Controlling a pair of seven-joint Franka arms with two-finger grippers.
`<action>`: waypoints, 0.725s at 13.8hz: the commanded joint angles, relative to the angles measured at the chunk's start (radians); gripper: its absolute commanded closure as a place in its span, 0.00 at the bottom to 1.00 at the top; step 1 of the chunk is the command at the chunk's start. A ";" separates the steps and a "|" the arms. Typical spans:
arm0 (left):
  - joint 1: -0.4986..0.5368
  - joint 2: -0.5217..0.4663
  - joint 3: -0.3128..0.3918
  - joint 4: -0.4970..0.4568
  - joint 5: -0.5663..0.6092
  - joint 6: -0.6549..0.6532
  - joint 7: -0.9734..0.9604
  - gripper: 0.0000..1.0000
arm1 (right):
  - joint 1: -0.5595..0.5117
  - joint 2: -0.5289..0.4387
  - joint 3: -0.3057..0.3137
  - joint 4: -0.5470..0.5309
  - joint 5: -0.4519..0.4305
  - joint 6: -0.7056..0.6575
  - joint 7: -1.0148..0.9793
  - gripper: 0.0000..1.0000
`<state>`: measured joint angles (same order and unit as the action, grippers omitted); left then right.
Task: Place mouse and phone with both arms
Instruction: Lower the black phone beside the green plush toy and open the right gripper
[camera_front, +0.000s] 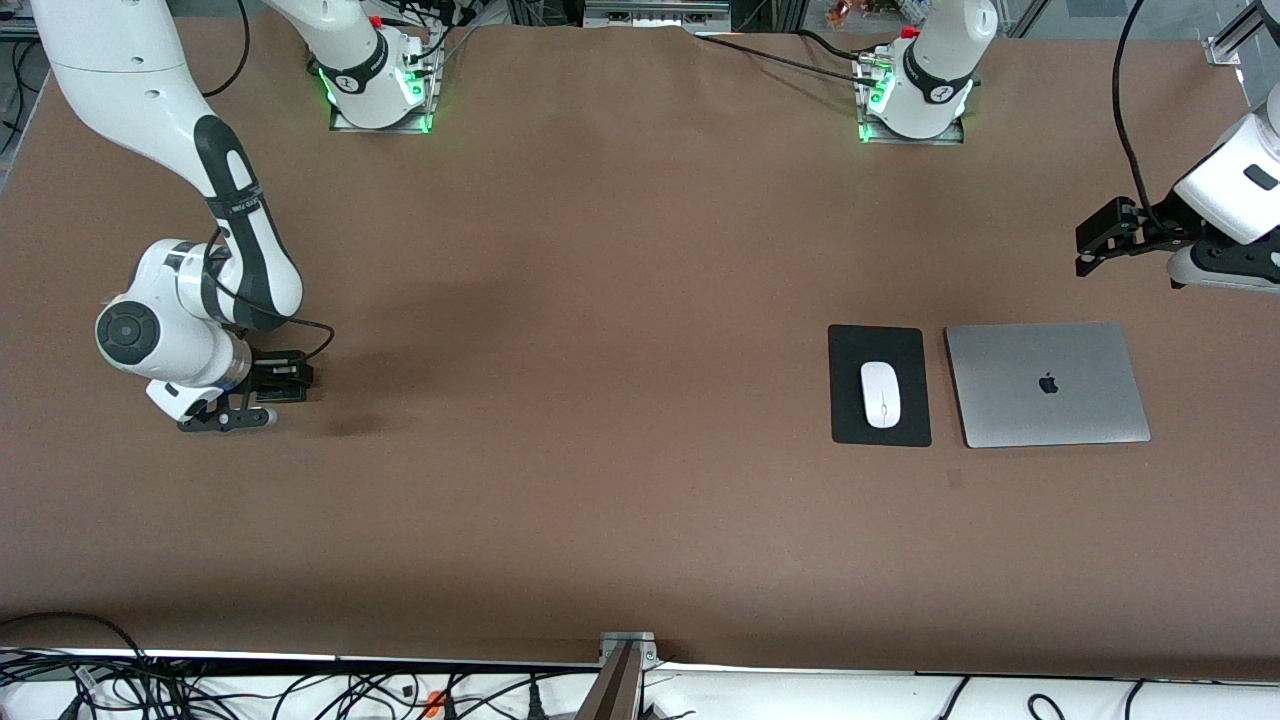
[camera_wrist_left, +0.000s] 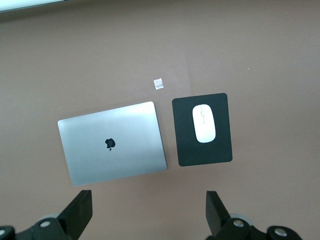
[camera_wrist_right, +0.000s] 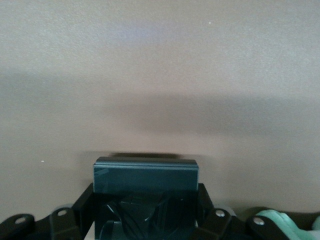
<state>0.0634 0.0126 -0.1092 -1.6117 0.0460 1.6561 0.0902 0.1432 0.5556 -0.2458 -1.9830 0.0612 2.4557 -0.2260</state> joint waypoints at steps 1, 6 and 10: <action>-0.002 0.001 0.000 0.023 0.011 -0.022 0.011 0.00 | -0.002 -0.071 -0.007 -0.131 0.000 0.120 -0.047 0.85; -0.004 0.003 -0.001 0.023 0.011 -0.025 0.011 0.00 | -0.008 -0.111 -0.013 -0.158 0.002 0.098 -0.050 0.85; -0.002 0.001 0.000 0.023 0.011 -0.025 0.011 0.00 | -0.011 -0.114 -0.012 -0.168 0.006 0.100 -0.033 0.48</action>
<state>0.0635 0.0126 -0.1091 -1.6110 0.0460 1.6519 0.0902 0.1428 0.4788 -0.2623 -2.1199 0.0614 2.5613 -0.2517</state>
